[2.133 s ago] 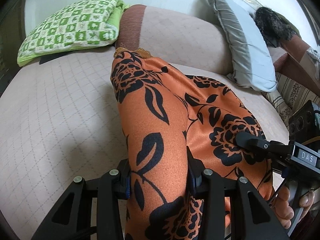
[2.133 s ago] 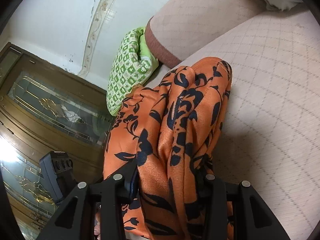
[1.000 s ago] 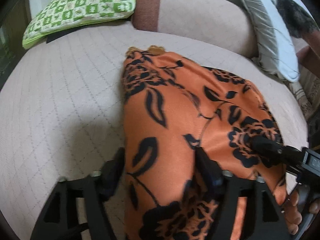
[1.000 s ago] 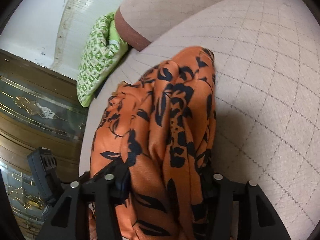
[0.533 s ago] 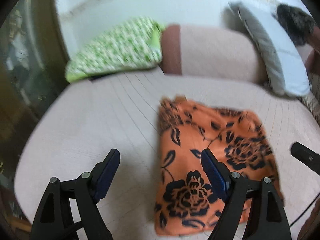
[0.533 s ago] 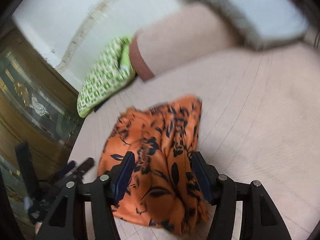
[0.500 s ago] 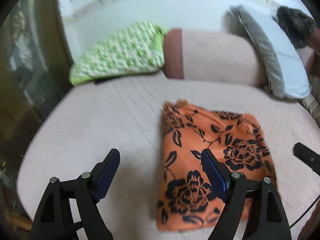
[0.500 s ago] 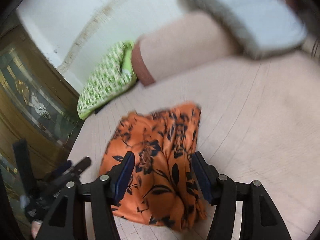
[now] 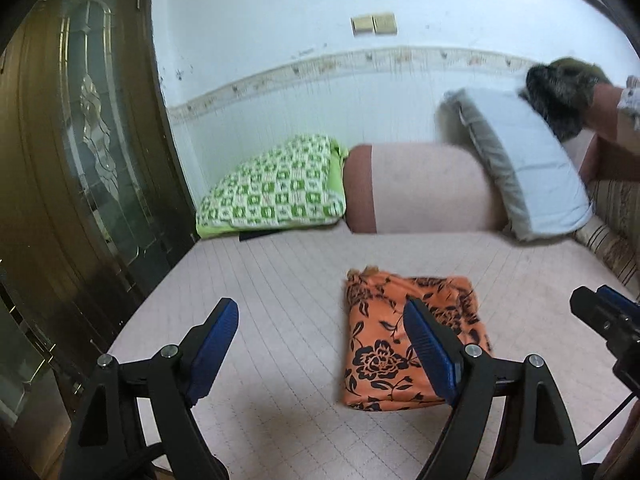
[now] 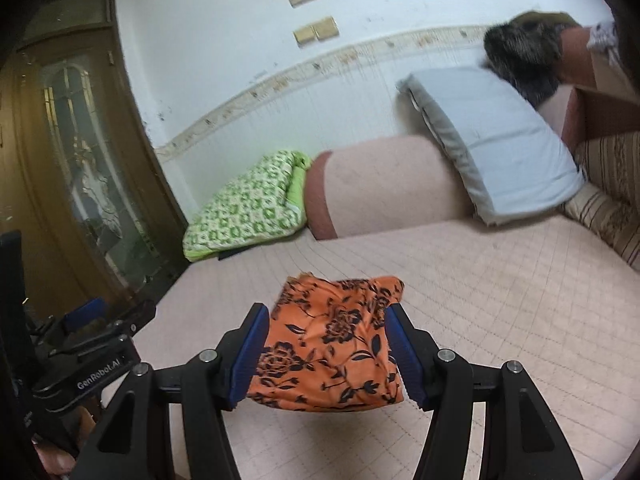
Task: Fold small clothes
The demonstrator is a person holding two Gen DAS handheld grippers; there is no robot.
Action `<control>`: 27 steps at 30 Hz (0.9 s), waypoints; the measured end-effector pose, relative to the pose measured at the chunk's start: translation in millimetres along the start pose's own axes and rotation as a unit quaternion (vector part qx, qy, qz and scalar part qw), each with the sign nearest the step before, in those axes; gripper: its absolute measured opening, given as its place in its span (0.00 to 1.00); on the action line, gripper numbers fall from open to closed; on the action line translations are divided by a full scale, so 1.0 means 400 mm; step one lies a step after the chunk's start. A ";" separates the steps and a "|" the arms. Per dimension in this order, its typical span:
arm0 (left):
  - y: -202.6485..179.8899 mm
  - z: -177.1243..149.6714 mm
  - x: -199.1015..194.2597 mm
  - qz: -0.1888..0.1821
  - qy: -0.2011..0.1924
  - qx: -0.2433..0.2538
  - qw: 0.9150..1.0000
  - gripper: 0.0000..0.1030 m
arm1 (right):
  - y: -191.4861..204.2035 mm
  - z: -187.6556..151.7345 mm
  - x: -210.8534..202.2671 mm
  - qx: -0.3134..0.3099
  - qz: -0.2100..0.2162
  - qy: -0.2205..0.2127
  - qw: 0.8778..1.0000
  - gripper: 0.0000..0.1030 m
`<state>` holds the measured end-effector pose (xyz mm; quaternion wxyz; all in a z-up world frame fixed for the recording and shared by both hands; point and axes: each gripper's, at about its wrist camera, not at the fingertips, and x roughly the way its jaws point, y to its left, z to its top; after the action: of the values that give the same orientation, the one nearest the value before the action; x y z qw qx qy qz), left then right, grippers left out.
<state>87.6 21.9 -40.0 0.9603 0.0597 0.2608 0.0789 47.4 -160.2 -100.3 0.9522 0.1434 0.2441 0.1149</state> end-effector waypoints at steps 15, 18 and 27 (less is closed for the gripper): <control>0.076 0.047 -0.192 -0.010 -0.043 -0.024 0.999 0.94 | 0.110 0.005 -0.155 -0.046 0.034 -0.027 0.998 0.62; 0.084 0.049 -0.213 -0.011 -0.049 -0.026 0.998 0.96 | 0.123 0.003 -0.164 -0.054 0.037 -0.027 0.997 0.62; 0.083 0.029 -0.292 0.006 -0.132 -0.014 0.991 1.00 | 0.126 0.001 -0.169 -0.058 0.050 -0.026 0.997 0.62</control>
<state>-10.0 32.1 32.4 0.9865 0.0581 0.1305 0.0798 -17.6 -132.6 -54.1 0.9580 0.1028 0.2049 0.1725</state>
